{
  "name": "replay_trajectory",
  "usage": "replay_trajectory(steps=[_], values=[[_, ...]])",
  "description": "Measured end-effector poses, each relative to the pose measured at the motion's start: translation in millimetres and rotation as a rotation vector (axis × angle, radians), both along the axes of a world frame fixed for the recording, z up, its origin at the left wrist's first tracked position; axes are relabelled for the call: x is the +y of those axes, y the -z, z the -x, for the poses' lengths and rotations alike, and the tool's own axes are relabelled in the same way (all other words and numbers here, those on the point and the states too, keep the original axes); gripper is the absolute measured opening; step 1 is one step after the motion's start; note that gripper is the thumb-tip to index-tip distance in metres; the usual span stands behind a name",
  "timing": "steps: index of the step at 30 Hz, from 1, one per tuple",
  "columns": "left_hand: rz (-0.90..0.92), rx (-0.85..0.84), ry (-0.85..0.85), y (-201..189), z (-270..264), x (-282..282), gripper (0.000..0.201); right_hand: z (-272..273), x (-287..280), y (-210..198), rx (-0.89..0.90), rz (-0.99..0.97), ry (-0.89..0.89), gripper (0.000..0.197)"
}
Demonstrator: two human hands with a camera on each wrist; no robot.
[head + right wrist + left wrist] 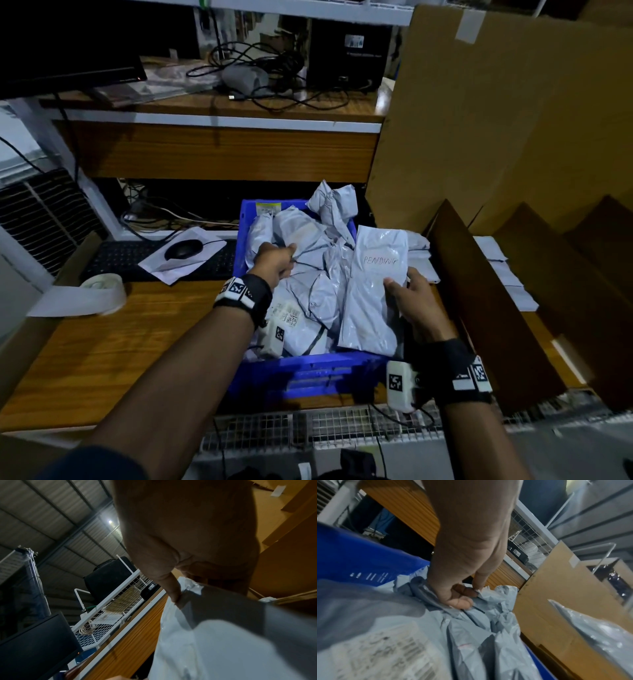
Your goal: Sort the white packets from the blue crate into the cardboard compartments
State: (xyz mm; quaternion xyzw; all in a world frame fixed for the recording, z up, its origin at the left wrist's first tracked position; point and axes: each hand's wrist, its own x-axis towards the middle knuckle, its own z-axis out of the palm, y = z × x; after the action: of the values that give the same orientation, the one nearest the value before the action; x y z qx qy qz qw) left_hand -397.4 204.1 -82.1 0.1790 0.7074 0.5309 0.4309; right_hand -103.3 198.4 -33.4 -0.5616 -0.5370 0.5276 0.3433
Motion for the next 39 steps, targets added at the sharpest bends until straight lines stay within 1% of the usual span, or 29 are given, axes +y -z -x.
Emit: replay_trajectory(steps=[2, 3, 5, 7, 10, 13, 15, 17, 19, 20, 22, 24, 25, 27, 28, 30, 33, 35, 37, 39], values=[[0.013, -0.011, 0.013, -5, -6, 0, 0.014, -1, 2, -1, 0.021, 0.015, -0.003, 0.035], [0.02, -0.011, 0.044, -8, -9, -2, 0.012, -2, 4, -2, 0.03, 0.017, -0.001, 0.034], [0.032, 0.008, 0.17, -12, -13, -14, 0.012, -4, 8, -5, 0.038, 0.006, 0.006, 0.032], [0.067, 0.034, 0.323, -15, -12, -28, 0.004, -8, 14, -4, 0.051, -0.008, 0.019, 0.031], [0.101, 0.07, 0.52, -21, 4, -48, 0.017, -10, 24, -7, 0.061, -0.024, 0.05, 0.03], [0.053, 0.084, 0.714, -35, 20, -68, 0.01, -5, 31, -11, 0.084, -0.03, 0.068, 0.032], [0.024, 0.086, 0.813, -47, 28, -81, 0.011, -2, 32, -14, 0.098, -0.033, 0.058, 0.034], [0.02, 0.144, 0.907, -64, 33, -94, 0.012, 2, 33, -17, 0.108, -0.04, 0.058, 0.035], [0.038, 0.235, 0.973, -79, 36, -101, 0.031, 5, 34, -19, 0.11, -0.051, 0.055, 0.035], [0.061, 0.288, 0.994, -82, 39, -100, 0.037, 7, 34, -19, 0.107, -0.057, 0.05, 0.034], [0.115, 0.439, 0.998, -83, 45, -94, 0.033, 9, 34, -19, 0.096, -0.07, 0.038, 0.032], [0.132, 0.636, 0.944, -78, 48, -84, 0.027, 13, 32, -18, 0.095, -0.077, 0.025, 0.03], [0.112, 0.718, 0.906, -78, 46, -79, 0.026, 14, 30, -17, 0.094, -0.081, 0.017, 0.028], [0.011, 0.816, 0.844, -74, 39, -71, 0.028, 19, 24, -15, 0.09, -0.077, -0.004, 0.024], [-0.045, 0.843, 0.815, -72, 34, -66, 0.031, 22, 21, -12, 0.084, -0.065, -0.027, 0.024], [-0.127, 0.837, 0.705, -64, 26, -57, 0.031, 27, 15, -5, 0.079, -0.024, -0.102, 0.024], [-0.234, 0.684, 0.492, -45, 16, -45, 0.032, 32, 6, 6, 0.045, 0.047, -0.211, 0.021], [-0.233, 0.625, 0.405, -33, 16, -40, 0.03, 34, 1, 9, 0.018, 0.087, -0.245, 0.021], [-0.143, 0.663, 0.344, -27, 19, -40, 0.028, 34, 1, 12, 0.006, 0.114, -0.227, 0.02], [-0.084, 0.865, 0.325, -28, 21, -51, 0.033, 32, 5, 13, -0.009, 0.106, -0.189, 0.02]])
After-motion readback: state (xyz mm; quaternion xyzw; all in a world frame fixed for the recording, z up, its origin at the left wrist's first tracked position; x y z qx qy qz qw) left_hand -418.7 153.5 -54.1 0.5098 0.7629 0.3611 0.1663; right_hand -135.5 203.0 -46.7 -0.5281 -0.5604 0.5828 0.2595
